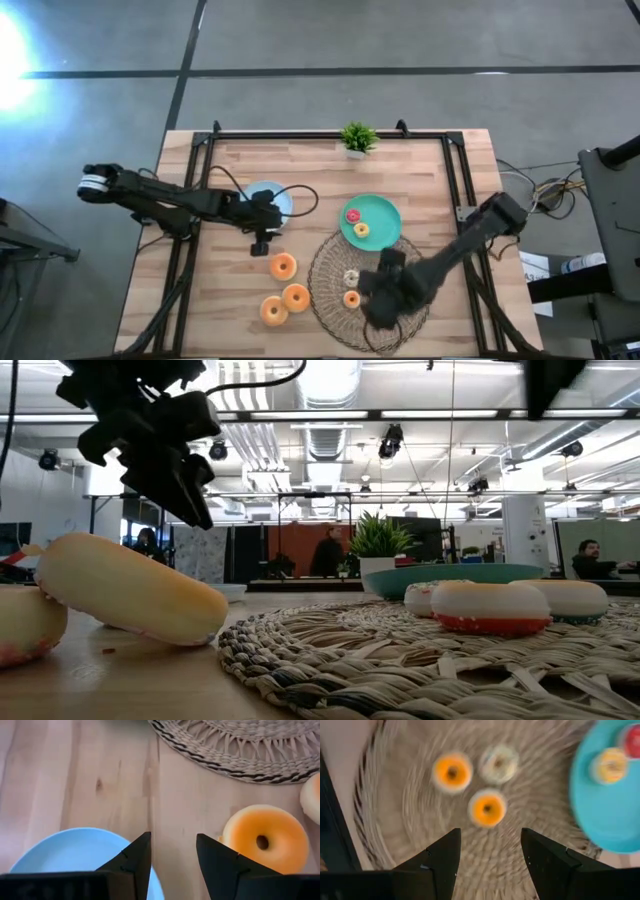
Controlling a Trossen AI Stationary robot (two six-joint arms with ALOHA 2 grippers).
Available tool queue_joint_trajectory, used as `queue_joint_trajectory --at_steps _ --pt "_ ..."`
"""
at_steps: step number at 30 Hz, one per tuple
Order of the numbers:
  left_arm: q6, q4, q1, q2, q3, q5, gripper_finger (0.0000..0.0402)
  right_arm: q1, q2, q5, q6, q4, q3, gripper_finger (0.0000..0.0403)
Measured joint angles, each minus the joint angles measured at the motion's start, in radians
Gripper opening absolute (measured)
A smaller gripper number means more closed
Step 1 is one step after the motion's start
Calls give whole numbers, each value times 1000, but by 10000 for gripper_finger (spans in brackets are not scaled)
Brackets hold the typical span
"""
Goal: Pick & Place donuts
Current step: Put the small blue donut on the green plate
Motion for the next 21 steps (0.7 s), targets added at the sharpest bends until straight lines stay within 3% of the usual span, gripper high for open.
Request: queue_joint_trajectory --at_steps 12,21 --pt "-2 -1 0 -35 -6 -9 130 36 165 -40 -21 121 0 191" --pt "-16 -4 0 -35 -6 -9 130 17 199 6 55 121 -12 165"
